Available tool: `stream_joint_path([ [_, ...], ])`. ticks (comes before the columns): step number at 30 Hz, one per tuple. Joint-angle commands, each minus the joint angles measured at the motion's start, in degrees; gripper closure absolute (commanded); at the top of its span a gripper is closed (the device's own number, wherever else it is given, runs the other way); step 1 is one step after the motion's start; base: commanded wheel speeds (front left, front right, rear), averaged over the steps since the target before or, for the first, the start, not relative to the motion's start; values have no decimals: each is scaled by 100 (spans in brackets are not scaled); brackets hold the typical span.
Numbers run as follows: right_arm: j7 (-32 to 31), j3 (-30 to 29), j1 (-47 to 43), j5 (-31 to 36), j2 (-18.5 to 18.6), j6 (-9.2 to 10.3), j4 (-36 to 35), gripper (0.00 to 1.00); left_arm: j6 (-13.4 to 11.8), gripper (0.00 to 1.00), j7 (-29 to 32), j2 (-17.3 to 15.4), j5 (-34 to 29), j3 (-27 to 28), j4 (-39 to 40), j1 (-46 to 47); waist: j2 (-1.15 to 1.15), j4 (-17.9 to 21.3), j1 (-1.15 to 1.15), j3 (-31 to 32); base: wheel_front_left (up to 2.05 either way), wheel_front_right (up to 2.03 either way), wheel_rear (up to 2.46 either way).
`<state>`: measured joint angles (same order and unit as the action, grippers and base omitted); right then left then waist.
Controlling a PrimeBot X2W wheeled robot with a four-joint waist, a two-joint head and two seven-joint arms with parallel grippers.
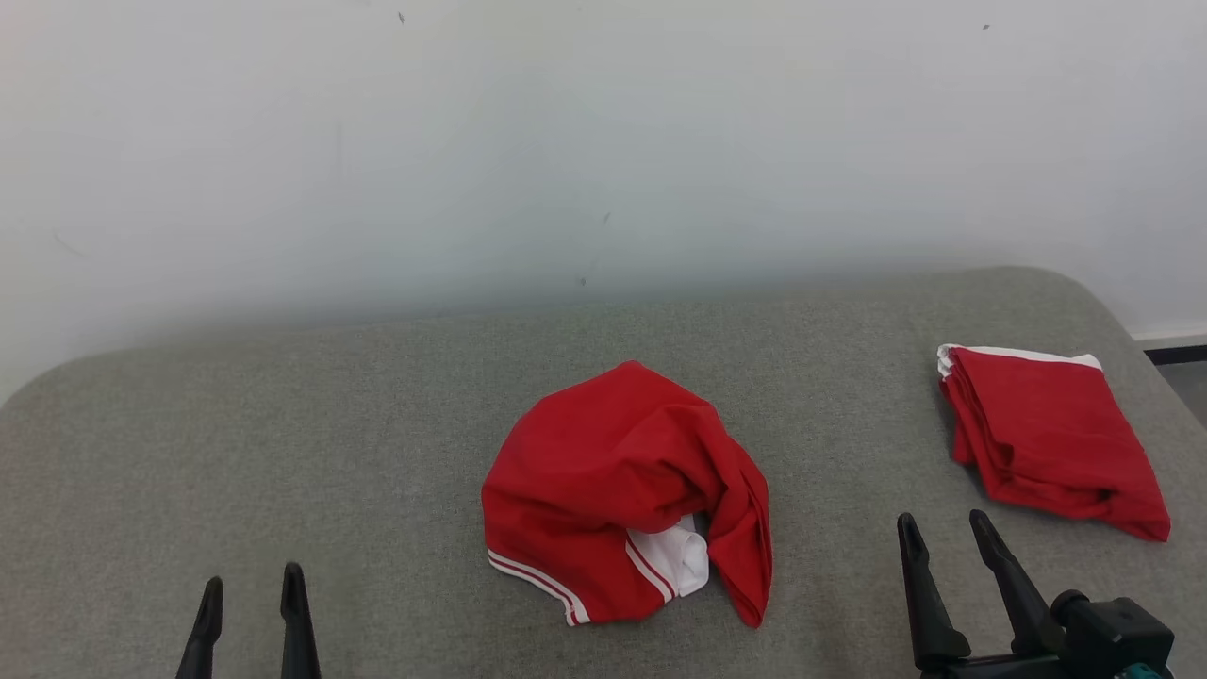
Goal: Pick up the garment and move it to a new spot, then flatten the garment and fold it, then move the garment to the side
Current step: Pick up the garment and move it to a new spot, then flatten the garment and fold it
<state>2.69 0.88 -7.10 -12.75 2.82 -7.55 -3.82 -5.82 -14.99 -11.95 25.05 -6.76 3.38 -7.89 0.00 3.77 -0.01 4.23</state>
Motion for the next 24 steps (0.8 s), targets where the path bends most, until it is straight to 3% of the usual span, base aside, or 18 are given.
stream_joint_path([
  [1, 59, 11, -8, 24, -4, 14, 25, 0, 20, 0, -18, -24, -5, 37, 28, -101, 0, -31, 1, 44, 0, 0, 0],
  [9, 99, 23, -47, 129, -4, 14, 253, 0, 117, 0, -15, -21, -150, 152, -149, -523, 0, -210, 1, 46, 0, 0, 0],
  [24, -93, 86, -83, 176, -3, 14, 326, 0, 33, 0, 32, -51, -211, 61, -193, -585, 0, -400, 1, -77, 0, 0, 0],
])
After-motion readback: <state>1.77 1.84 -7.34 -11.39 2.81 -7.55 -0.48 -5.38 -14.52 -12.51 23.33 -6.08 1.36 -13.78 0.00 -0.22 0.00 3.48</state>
